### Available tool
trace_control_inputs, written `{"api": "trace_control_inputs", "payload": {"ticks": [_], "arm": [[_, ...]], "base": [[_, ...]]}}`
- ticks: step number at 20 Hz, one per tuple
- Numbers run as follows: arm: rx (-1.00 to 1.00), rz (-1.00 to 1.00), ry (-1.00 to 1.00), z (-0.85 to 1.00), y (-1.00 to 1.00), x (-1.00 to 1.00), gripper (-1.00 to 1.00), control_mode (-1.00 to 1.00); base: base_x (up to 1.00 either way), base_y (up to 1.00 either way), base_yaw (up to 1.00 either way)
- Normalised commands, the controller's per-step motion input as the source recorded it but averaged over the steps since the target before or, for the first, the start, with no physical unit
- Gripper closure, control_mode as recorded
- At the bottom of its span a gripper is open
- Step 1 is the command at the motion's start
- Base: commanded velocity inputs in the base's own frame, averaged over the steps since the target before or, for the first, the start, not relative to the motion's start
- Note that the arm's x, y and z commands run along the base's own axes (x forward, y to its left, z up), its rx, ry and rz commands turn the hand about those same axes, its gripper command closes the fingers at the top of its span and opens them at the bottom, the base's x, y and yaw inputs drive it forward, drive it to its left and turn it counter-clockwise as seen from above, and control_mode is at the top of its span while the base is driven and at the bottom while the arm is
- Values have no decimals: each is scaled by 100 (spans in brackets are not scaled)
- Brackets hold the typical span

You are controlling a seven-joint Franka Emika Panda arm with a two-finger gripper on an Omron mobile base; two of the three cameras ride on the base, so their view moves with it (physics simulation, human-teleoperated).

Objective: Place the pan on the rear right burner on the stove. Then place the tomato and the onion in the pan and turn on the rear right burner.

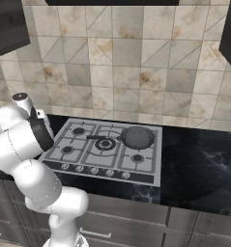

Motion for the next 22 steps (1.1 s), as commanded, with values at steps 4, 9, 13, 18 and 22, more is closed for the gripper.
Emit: {"api": "trace_control_inputs", "payload": {"ticks": [4, 9, 13, 18, 22], "arm": [[0, 0, 0, -4, 14, 9, -100, -100], [0, 0, 0, -8, 13, 4, -100, -100], [0, 0, 0, -16, 3, 3, -100, -100], [0, 0, 0, -25, 0, 1, -100, -100], [0, 0, -1, -16, 0, 5, -100, -100]], "base": [[0, 0, 0], [0, 0, 0], [0, 0, 0], [0, 0, 0], [0, 0, 0]]}}
